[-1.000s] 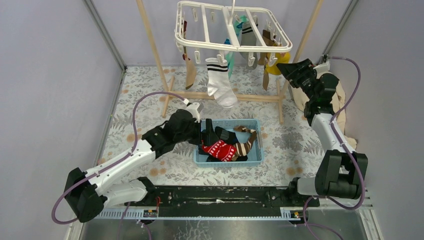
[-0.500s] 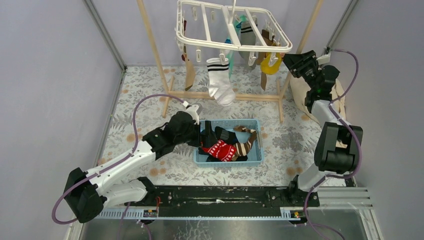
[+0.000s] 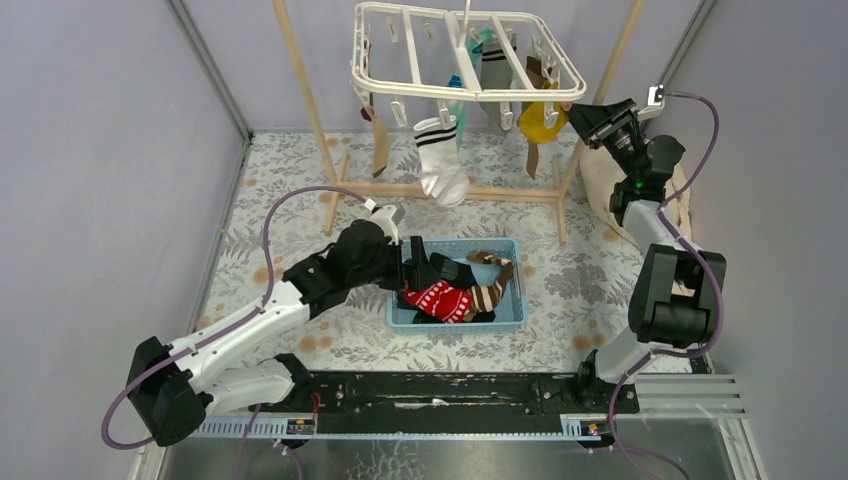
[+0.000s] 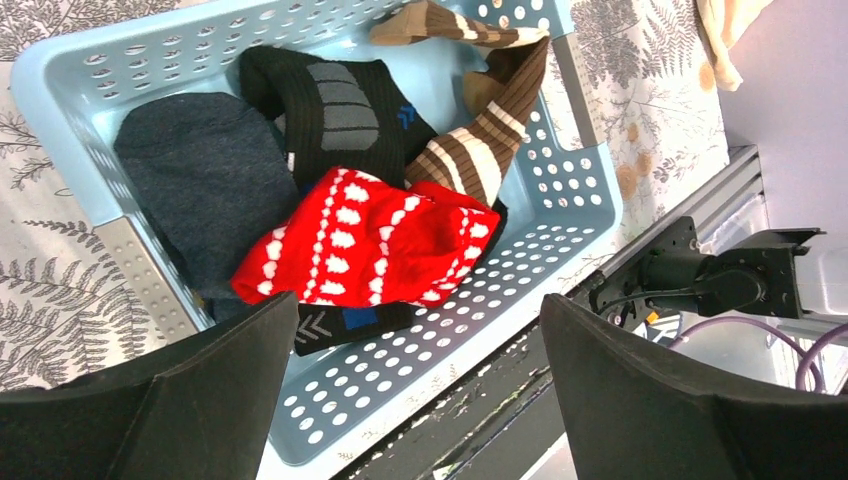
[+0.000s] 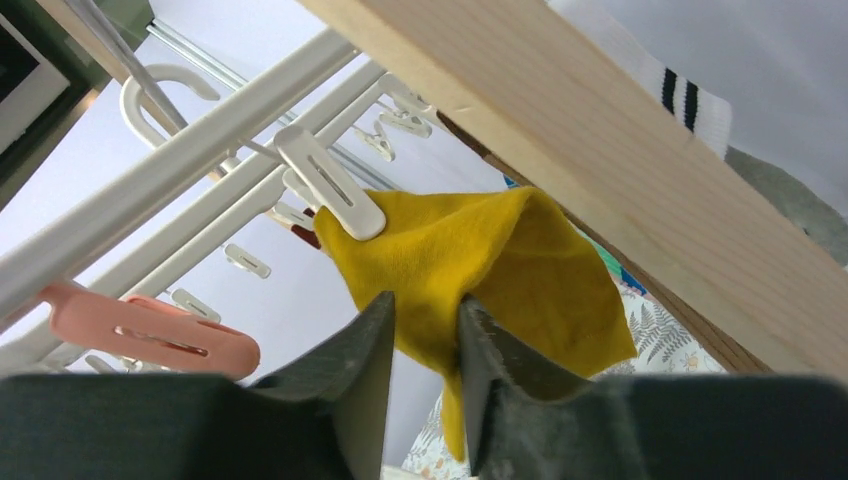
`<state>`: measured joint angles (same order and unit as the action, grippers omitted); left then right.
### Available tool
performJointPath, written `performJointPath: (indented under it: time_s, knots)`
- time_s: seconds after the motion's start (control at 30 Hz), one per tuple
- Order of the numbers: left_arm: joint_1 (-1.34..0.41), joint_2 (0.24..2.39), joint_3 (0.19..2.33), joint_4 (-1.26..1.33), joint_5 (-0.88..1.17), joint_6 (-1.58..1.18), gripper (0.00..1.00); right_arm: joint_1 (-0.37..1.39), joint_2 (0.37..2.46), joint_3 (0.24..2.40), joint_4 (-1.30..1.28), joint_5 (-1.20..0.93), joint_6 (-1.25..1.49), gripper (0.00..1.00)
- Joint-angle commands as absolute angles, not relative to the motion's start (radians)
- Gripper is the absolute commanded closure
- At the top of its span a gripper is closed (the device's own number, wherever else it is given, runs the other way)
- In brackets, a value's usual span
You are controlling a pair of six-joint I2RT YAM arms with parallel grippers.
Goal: Remove the socks clipped to the hanger
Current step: Adjust the hanger on the clothesline.
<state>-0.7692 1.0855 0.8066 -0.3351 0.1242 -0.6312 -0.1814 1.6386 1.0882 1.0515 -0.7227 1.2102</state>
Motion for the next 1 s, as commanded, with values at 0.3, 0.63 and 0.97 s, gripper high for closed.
performJointPath:
  time_s: [0.3, 0.63, 0.97]
  knots:
    - [-0.797, 1.058, 0.919, -0.297, 0.119, -0.663, 0.01, -0.108, 1.344, 0.996, 0.796, -0.683, 0.965, 0.84]
    - [-0.807, 1.077, 1.022, -0.279, 0.107, -0.662, 0.01, 0.115, 1.132, 1.069, 0.323, -0.524, 0.578, 0.87]
    - [-0.822, 1.098, 1.046, -0.255, 0.096, -0.658, 0.01, 0.339, 1.134, 1.159, 0.122, -0.396, 0.416, 0.87]
